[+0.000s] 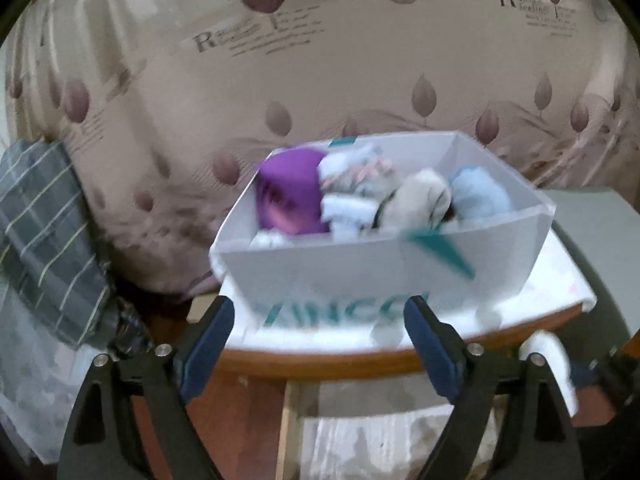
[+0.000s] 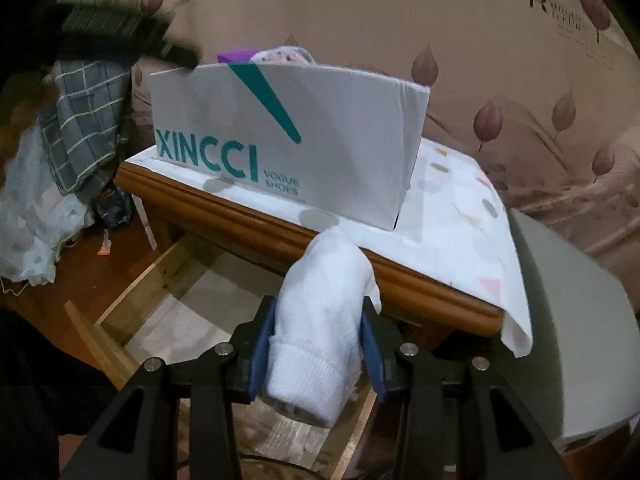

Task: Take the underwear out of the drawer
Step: 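Carry the white rolled sock over the box with the right tool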

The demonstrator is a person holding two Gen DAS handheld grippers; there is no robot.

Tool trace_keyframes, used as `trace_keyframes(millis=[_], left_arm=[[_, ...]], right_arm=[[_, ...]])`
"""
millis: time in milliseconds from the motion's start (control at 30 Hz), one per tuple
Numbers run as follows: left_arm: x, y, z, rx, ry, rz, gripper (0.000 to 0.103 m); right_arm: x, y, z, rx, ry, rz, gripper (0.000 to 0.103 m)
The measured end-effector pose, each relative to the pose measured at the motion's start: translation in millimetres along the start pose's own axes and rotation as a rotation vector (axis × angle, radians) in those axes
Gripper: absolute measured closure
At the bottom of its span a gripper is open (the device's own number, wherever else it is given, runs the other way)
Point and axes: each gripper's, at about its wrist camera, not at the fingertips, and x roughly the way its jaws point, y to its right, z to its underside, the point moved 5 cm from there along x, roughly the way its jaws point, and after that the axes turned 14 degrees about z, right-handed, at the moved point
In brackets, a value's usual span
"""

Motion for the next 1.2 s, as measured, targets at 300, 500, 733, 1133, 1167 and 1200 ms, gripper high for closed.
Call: trace_keyframes(millis=[300, 500, 733, 1133, 1167, 1200], left_arm=[[8.3, -34.4, 63.2, -0.113, -0.068, -0.071, 0.011], [18.9, -43.8, 78.2, -0.151, -0.064, -0.088, 0.007], [31.8, -40.2, 92.2, -0.132, -0.060, -0.069, 0.005], [43.1, -49.2, 99.4, -0.158, -0.087, -0.050, 0.005], [44.4, -50.1, 99.1, -0.156, -0.089, -0.056, 0.005], [45.3, -50.8, 98.2, -0.158, -0.087, -0.052, 0.005]], right_arm=[[-39.3, 10.4, -26.6, 0.000, 0.008, 0.033, 0.062], [-66.6, 21.9, -68.1, 0.014, 0.042, 0.048, 0.062], [-80.3, 31.5, -111.0, 0.076, 0.032, 0.014, 0.062], [-67.3, 21.0, -198.0, 0.042, 0.069, 0.073, 0.062], [-62.2, 18.8, -203.4, 0.039, 0.062, 0.074, 0.062], [-57.2, 17.4, -207.8, 0.043, 0.057, 0.075, 0.062]])
